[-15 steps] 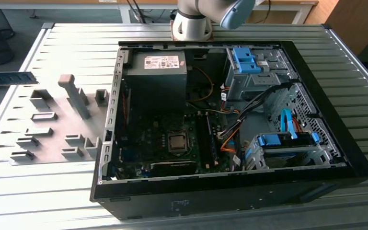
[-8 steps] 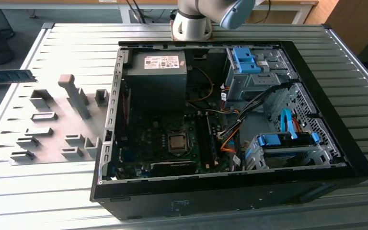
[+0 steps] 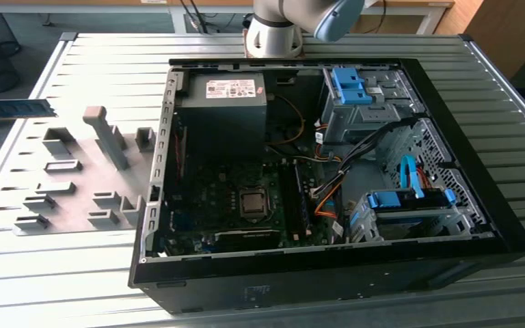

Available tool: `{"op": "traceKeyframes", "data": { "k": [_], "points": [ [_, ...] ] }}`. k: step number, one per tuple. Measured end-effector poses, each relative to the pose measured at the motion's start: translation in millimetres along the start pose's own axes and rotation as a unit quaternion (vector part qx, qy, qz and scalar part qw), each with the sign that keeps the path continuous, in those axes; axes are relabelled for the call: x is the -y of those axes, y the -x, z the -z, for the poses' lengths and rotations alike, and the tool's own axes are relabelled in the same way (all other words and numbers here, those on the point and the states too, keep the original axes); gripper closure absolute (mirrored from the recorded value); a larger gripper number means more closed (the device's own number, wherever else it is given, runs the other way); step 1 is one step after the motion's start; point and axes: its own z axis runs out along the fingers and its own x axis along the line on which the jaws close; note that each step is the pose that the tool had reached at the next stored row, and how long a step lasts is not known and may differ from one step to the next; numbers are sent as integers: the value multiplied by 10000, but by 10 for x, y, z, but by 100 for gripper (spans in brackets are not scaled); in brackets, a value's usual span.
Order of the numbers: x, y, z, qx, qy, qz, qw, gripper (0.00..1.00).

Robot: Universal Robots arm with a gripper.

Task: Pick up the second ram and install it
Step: 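Pick up the second ram and move it above second insertion slot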

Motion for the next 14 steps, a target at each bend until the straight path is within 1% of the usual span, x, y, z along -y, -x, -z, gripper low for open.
{"op": "traceKeyframes", "data": {
  "k": [14],
  "points": [
    [126,1,0,0,0,0,10000,86]
  ]
}}
